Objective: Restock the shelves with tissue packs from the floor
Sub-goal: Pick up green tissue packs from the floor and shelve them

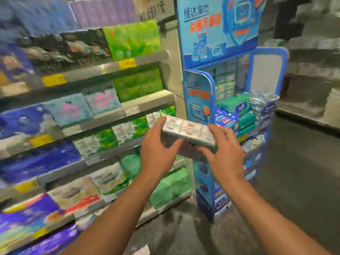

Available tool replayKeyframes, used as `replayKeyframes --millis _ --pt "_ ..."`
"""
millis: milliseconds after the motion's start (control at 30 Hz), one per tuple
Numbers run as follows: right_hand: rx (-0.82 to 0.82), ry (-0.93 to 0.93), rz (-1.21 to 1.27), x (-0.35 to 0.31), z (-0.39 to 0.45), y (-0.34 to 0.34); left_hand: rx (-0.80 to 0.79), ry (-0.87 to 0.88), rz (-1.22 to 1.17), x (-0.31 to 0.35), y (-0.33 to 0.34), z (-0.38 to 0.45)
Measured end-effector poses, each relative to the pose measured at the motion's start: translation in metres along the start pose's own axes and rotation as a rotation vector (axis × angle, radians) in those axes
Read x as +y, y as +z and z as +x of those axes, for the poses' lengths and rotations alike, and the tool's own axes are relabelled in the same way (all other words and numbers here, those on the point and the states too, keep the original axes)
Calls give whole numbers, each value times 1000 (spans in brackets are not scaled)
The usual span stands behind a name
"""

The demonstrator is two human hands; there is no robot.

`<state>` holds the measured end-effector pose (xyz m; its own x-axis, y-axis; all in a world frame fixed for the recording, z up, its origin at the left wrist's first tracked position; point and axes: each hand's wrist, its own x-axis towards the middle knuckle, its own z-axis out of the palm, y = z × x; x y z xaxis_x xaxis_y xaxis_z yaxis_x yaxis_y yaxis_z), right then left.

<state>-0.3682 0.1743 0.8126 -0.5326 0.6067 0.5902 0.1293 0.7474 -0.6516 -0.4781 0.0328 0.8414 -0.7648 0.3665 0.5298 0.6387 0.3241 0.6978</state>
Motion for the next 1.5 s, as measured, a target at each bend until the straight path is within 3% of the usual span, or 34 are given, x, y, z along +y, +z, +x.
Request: replayKeyframes --millis 200,367,633,867,1133,1500 --pt "6 -173 135 -125 61 147 195 -34 104 -83 -132 69" --pt "20 -250 148 -179 102 225 232 -89 101 -132 -180 129" --pt "-7 -378 152 -169 213 339 277 -177 147 -210 -165 236" --pt "-168 -376 206 -143 295 441 303 -219 375 -275 -145 318" --pt "-365 -467 244 -149 325 485 339 -215 712 -307 -145 340" --pt "-435 -386 233 -151 300 501 325 -244 735 -311 -145 339"
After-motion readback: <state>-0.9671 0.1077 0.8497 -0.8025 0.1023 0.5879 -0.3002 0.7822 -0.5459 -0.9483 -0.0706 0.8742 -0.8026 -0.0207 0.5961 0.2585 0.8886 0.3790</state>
